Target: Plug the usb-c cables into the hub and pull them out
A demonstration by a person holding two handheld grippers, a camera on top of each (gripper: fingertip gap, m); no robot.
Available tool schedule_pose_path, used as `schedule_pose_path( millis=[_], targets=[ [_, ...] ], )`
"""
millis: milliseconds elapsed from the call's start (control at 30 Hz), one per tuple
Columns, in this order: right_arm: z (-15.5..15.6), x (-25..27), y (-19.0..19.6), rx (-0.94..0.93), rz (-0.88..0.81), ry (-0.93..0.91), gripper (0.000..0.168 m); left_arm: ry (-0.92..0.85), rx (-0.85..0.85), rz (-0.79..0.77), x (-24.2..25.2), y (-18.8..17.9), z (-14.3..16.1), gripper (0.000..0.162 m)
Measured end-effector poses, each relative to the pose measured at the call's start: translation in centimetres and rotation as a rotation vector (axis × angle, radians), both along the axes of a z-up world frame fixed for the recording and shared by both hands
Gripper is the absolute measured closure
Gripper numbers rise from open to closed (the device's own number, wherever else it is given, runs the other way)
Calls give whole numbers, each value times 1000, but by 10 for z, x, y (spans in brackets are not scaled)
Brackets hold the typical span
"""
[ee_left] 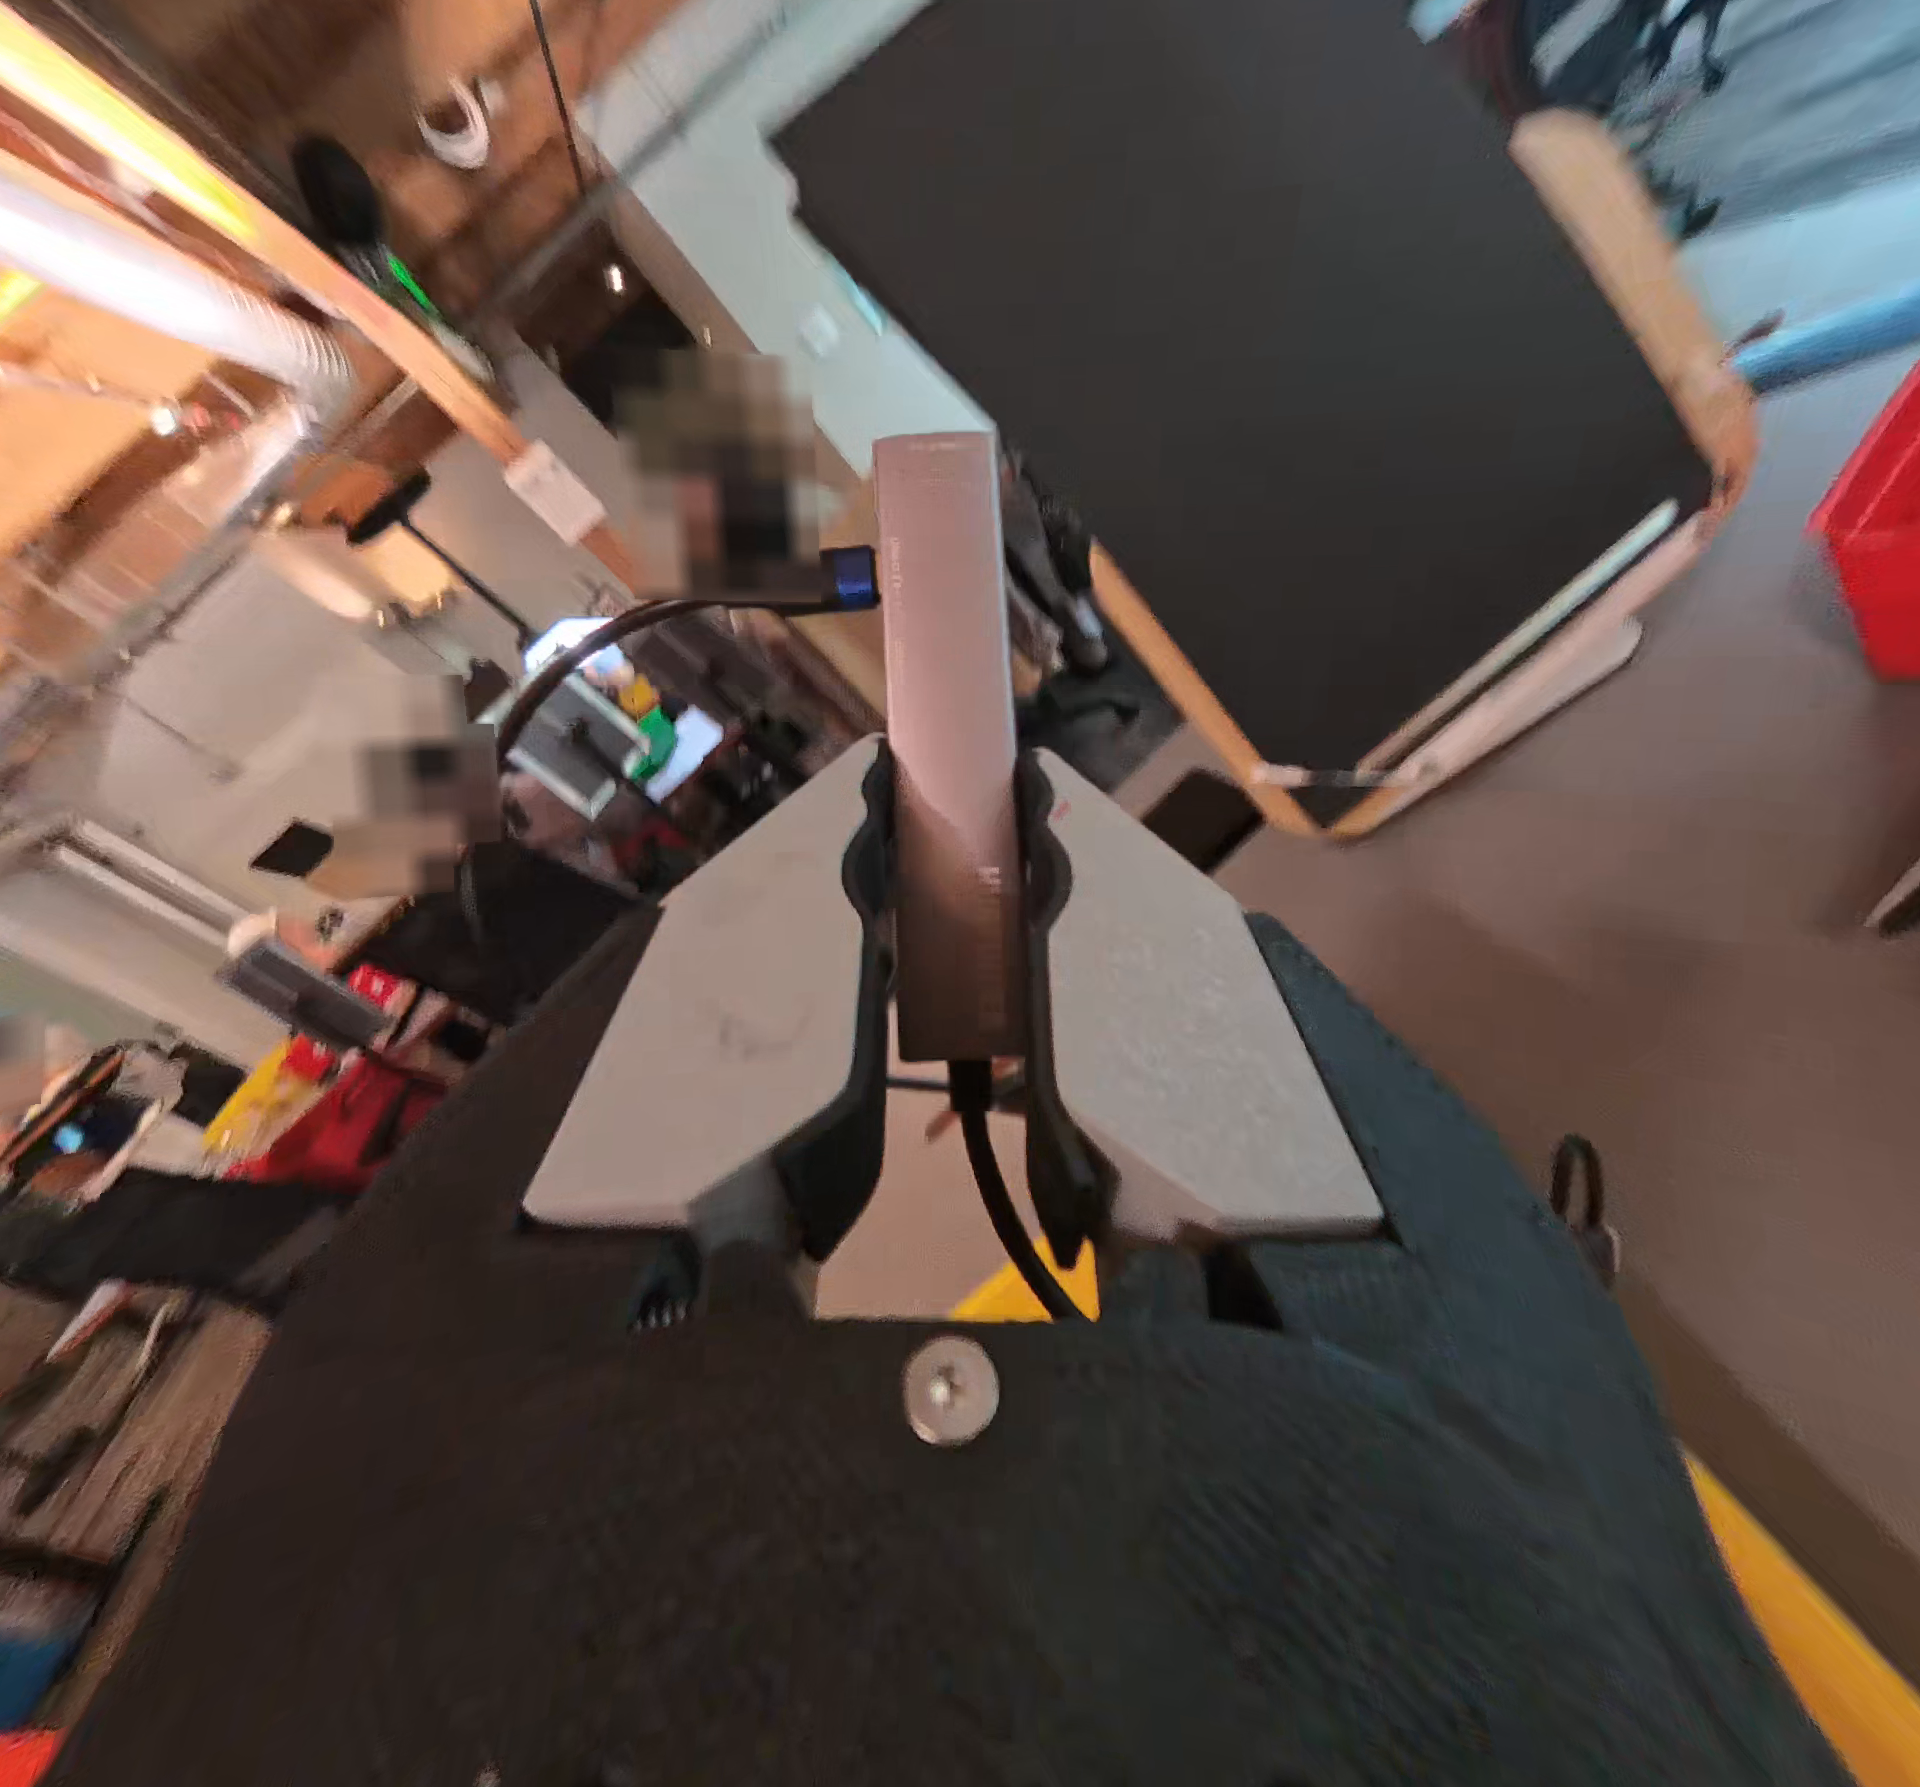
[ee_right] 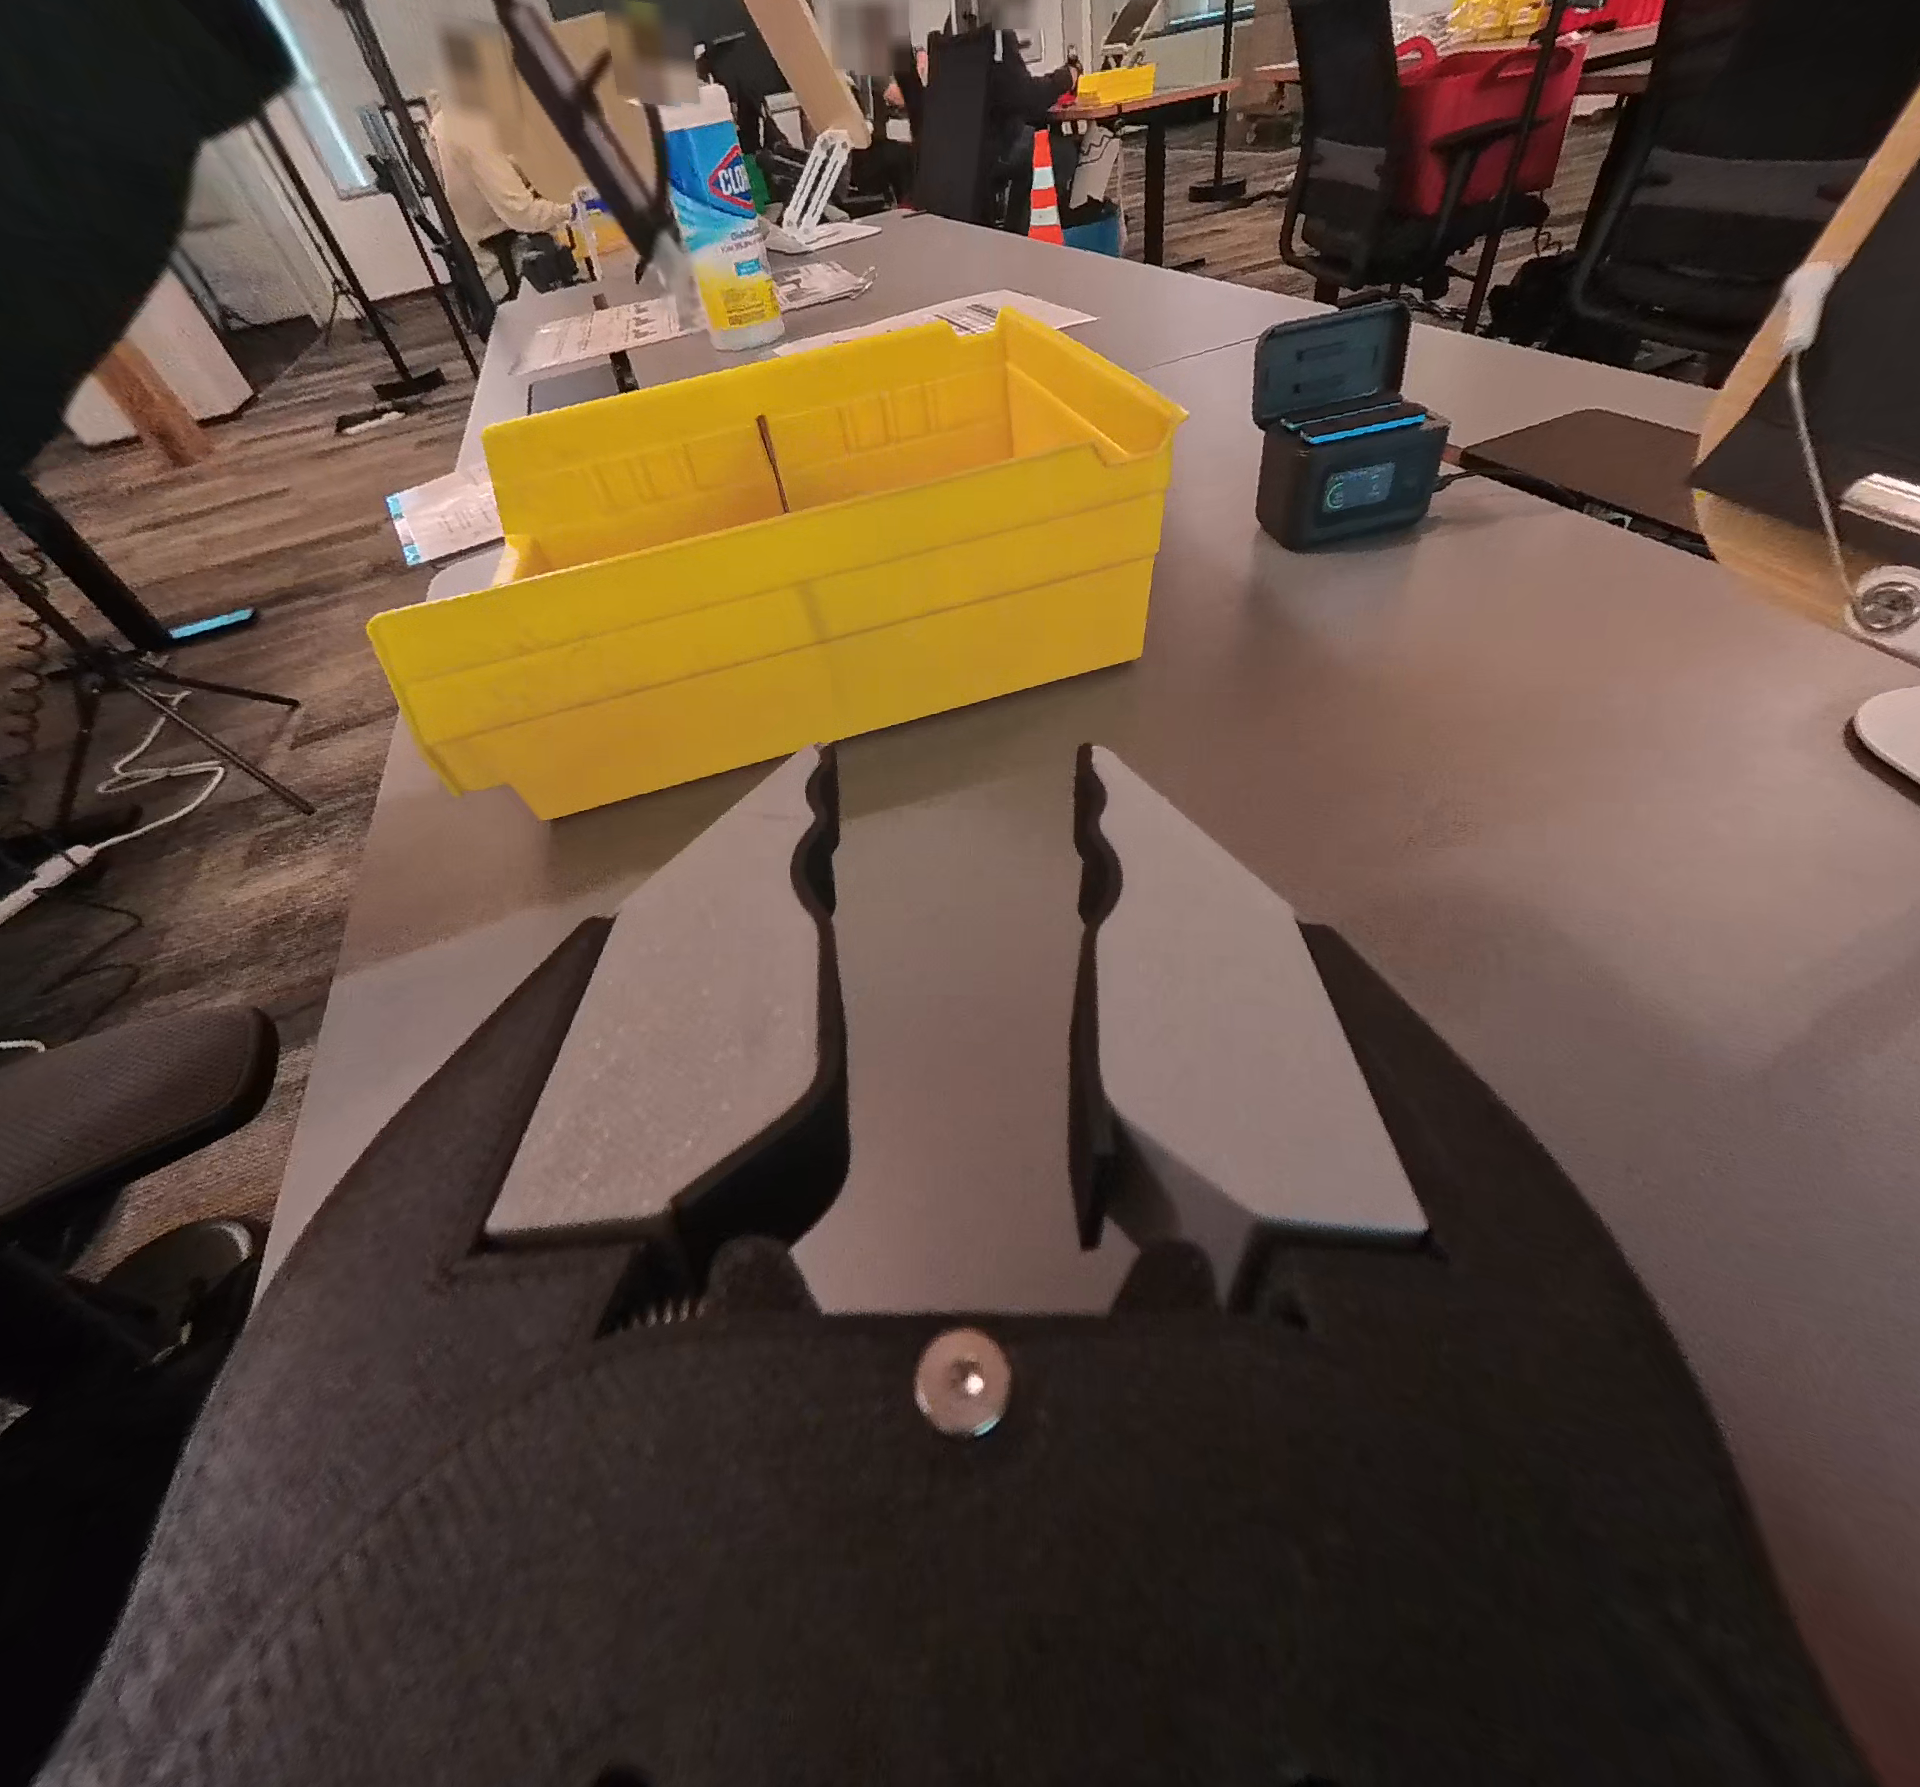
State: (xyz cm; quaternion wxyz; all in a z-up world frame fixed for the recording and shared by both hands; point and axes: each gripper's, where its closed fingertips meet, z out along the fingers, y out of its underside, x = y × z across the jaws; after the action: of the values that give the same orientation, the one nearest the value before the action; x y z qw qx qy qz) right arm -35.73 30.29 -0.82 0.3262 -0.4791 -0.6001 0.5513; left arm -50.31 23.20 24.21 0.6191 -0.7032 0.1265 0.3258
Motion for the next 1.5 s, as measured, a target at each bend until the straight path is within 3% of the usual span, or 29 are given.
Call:
schedule_pose_path(
  millis=[67,100,200,300,400,567,633,667,733,800,933,1067,1200,1333,1433,1500],
  targets=[
    [5,2,-3,4,12,17,121,-10,40,-130,40,3,17,140],
    [10,4,-4,7,21,36,118,-6,10,-180,61,8,12,140],
    [34,14,-6,6,37,136,112,57,-111,-204,102,27,-35,140],
    [59,27,2,-39,10,253,112,-28,-207,-277,133,43,-101,140],
    [76,39,21,-64,-74,340,122,-59,-254,-236,149,50,-160,140],
    [82,46,20,-90,-6,351,122,4,-265,-233,183,59,-212,140],
    [76,43,2,-129,125,288,141,-2,-272,-259,187,62,-219,140],
    [74,41,0,-154,148,266,136,-1,-279,-248,183,62,-220,140],
    [71,38,3,-179,145,235,152,10,-282,-242,179,61,-219,140],
    [79,43,-4,-250,249,238,157,-12,-285,-259,180,58,-221,140],
    [80,48,-13,-244,318,250,163,-202,-292,-345,191,53,-228,142],
    [84,57,-28,-217,395,282,163,-464,-250,-547,213,46,-225,136],
    [89,63,-24,-262,411,314,163,-585,-176,-647,218,43,-211,150],
    [76,48,-9,-231,294,275,156,-465,-227,-471,201,53,-221,152],
    [52,29,27,-34,-59,201,137,-375,-358,-234,168,58,-239,154],
    [51,28,32,127,-168,231,128,-333,-406,-137,154,62,-247,154]
  ],
)
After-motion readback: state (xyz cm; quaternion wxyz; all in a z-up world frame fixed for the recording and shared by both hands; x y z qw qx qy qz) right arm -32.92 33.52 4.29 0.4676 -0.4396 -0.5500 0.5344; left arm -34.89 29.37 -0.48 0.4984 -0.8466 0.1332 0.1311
